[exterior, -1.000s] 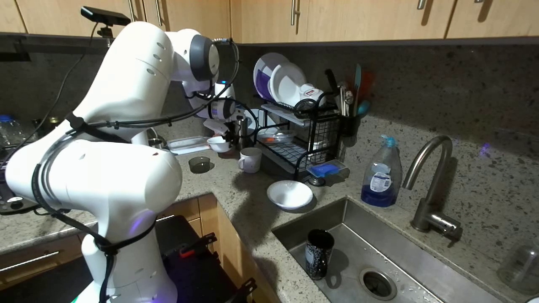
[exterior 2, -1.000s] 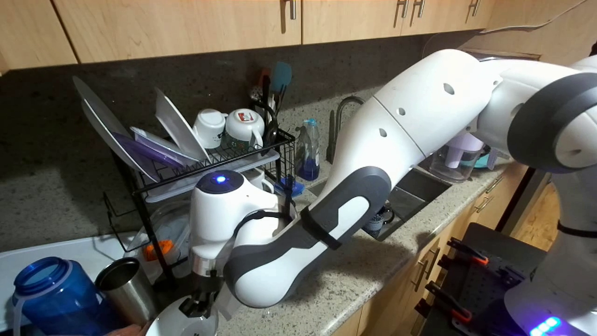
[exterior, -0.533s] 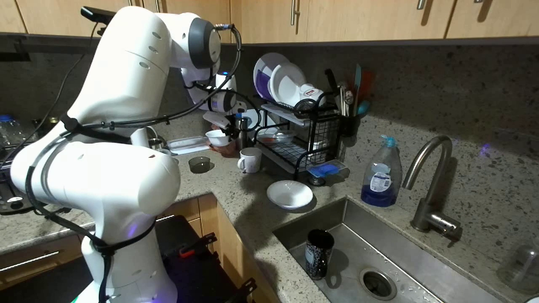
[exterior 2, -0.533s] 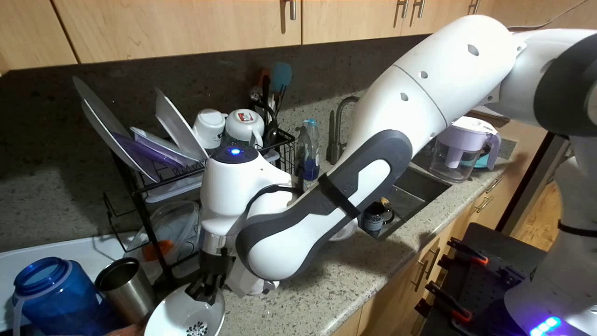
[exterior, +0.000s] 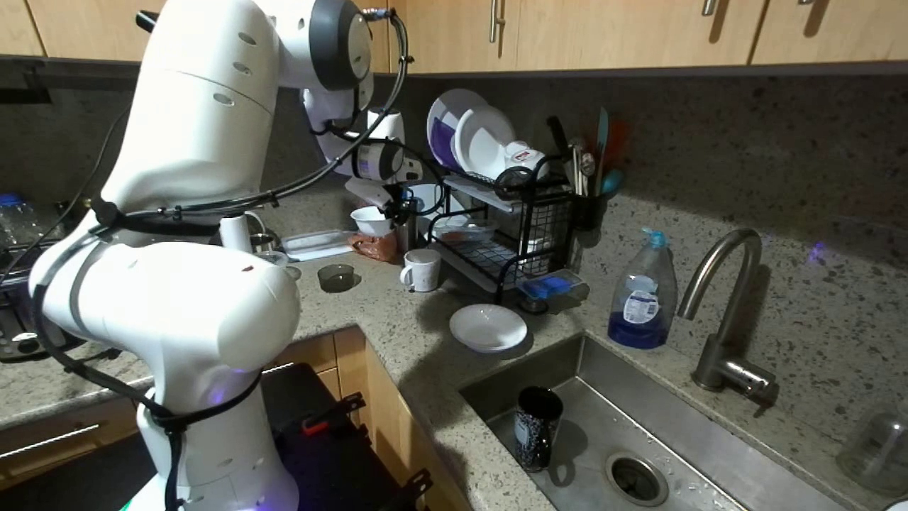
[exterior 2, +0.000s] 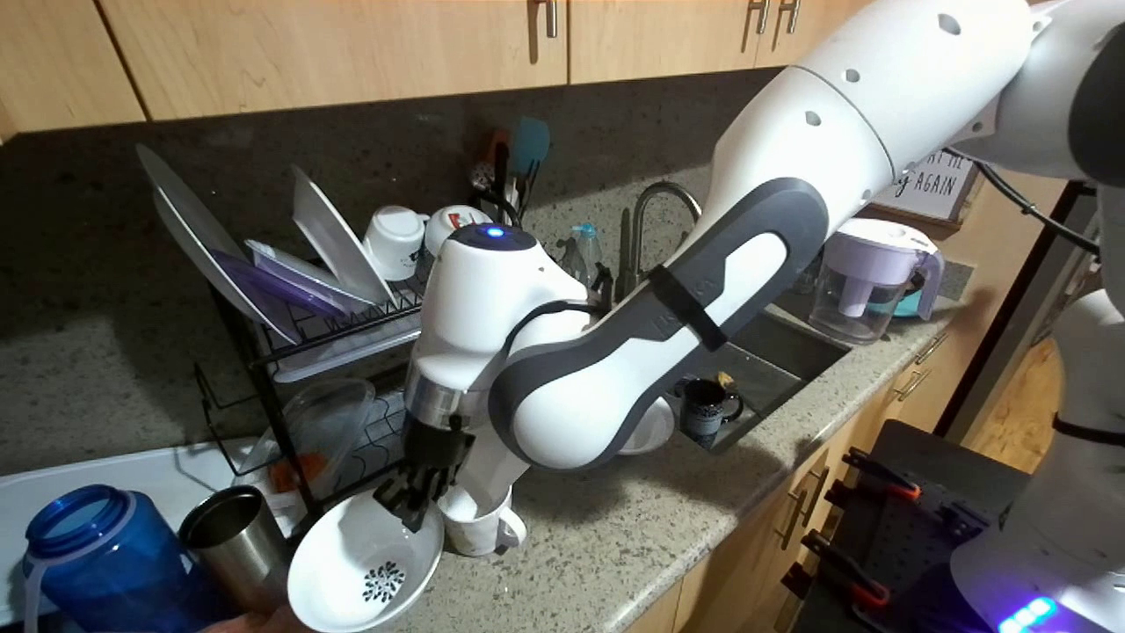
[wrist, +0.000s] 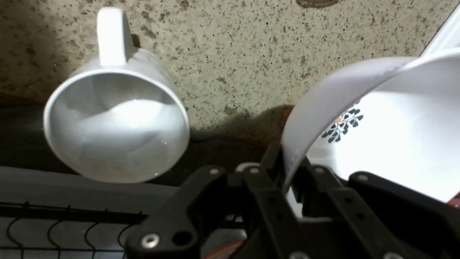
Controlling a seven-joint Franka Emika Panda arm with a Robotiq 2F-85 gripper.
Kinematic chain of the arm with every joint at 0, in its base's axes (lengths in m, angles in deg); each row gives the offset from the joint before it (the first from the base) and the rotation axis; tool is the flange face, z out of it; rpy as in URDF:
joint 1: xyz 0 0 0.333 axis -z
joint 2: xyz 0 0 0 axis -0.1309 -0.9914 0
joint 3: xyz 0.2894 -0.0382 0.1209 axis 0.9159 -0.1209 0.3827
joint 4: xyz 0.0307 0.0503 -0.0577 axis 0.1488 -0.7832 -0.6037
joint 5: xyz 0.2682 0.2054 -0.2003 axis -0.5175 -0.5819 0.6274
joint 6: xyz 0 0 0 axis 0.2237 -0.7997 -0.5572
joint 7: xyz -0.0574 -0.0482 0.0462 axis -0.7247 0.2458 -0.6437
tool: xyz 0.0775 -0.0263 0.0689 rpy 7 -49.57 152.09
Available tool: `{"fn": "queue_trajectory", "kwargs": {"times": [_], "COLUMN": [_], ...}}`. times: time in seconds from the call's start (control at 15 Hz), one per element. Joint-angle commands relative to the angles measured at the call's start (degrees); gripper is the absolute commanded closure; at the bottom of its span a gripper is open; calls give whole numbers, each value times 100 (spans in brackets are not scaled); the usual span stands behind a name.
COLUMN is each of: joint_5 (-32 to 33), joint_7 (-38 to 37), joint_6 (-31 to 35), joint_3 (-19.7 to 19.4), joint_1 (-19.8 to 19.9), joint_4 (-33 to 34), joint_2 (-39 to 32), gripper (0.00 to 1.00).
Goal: Put the bowl on the left in the one on the right
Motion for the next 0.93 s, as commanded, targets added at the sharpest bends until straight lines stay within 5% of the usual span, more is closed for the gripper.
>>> {"fn": "queue_trajectory", "kwargs": {"times": [0.0, 0.87], "joint_5": [-223, -874], "joint_7": [167, 119], "joint_6": [361, 939], "joint_3": [204, 241], "joint_1": [370, 1168], "joint_4": [-703, -1971], "joint_2": [616, 1520], "gripper": [95, 95]}}
